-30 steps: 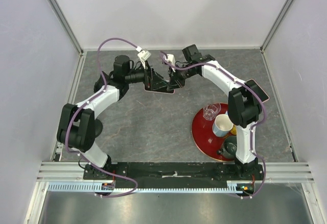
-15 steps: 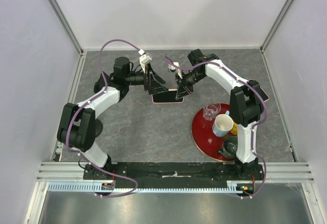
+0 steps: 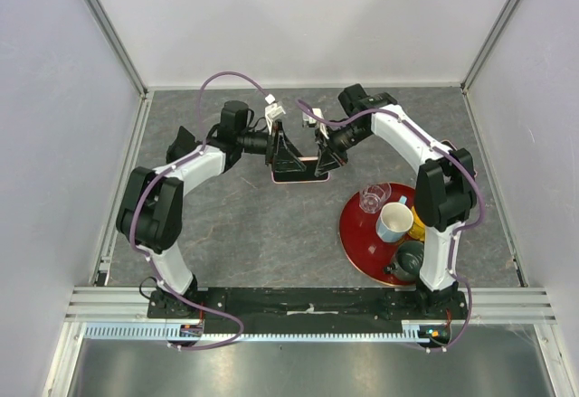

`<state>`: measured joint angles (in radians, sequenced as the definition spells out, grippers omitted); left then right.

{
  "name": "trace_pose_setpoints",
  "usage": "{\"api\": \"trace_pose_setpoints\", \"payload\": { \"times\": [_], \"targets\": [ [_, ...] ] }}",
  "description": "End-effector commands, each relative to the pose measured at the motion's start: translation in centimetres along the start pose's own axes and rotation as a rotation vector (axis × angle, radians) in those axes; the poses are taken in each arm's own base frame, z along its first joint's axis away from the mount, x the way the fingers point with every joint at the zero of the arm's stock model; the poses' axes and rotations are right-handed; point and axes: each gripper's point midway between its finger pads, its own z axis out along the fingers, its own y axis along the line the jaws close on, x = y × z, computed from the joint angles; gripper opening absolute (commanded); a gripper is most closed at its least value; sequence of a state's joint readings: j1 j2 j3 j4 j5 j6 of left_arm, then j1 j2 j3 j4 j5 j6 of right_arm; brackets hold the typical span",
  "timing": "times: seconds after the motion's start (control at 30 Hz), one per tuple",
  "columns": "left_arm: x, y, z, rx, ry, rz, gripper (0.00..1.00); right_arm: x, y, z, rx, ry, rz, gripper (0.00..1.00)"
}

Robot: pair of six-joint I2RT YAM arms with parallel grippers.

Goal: Place the phone on the phone stand

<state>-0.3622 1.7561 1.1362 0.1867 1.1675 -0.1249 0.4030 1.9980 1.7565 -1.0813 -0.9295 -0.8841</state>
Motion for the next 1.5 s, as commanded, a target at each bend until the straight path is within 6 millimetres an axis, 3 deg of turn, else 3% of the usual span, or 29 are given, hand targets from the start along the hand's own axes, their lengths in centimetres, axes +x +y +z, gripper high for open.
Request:
{"api": "trace_pose_setpoints", "payload": {
  "times": [0.0, 0.03, 0.17, 0.37, 0.43, 0.53, 0.57, 0.67, 0.93, 1.1, 1.3, 1.33, 1.4, 1.47],
  "targets": [
    [-0.4, -1.0, 0.8, 0.081, 0.029, 0.07, 0.66, -2.8, 1.7, -1.7, -0.017, -0.095, -0.093, 0.0],
    [-0.2, -0.9, 0.9, 0.074, 0.038, 0.06, 0.63, -2.7, 1.7, -1.7, -0.015, -0.093, -0.088, 0.0],
    [0.0, 0.0, 1.1, 0.031, 0.047, 0.077, 0.26, -2.6, 0.9, -1.6, -0.002, -0.086, -0.062, 0.0],
    [0.2, 0.1, 1.2, 0.02, 0.056, 0.089, 0.18, -3.3, 0.9, -1.7, -0.002, -0.115, -0.071, 0.02],
    [0.2, -0.2, 1.3, 0.027, 0.058, 0.099, 0.16, -3.6, 0.9, -1.7, -0.001, -0.127, -0.07, 0.06],
    [0.2, -0.7, 1.7, 0.031, 0.058, 0.132, 0.02, -4.0, 0.0, -1.7, 0.053, -0.14, -0.031, 0.19],
    [0.3, -0.6, 1.7, 0.022, 0.056, 0.121, 0.02, -4.4, -0.9, -1.7, 0.094, -0.164, -0.053, 0.27],
    [-0.6, -0.7, 1.7, -0.009, 0.024, 0.141, 0.02, -4.6, -2.4, -1.7, 0.193, -0.193, -0.01, 0.41],
    [-2.8, -0.4, 1.1, -0.119, -0.077, 0.158, 0.02, -4.3, -3.8, -1.2, 0.218, -0.212, 0.047, 0.6],
    [-3.9, 0.1, -0.1, -0.189, -0.128, 0.173, 0.02, -5.2, -6.1, -3.4, 0.313, -0.327, 0.105, 0.7],
    [-6.3, 0.8, -2.7, -0.297, -0.257, 0.147, 0.02, -6.2, -6.6, -4.5, 0.32, -0.428, 0.153, 0.85],
    [-6.3, 1.2, -3.3, -0.325, -0.274, 0.132, 0.02, -6.7, -7.1, -4.8, 0.339, -0.46, 0.145, 0.87],
    [-7.4, 1.7, -4.2, -0.395, -0.332, 0.13, 0.02, -6.8, -8.5, -5.6, 0.387, -0.515, 0.291, 0.9],
    [-8.2, 2.2, -5.1, -0.466, -0.379, 0.126, 0.02, -8.2, -10.1, -7.0, 0.451, -0.613, 0.335, 0.98]
  ]
}}
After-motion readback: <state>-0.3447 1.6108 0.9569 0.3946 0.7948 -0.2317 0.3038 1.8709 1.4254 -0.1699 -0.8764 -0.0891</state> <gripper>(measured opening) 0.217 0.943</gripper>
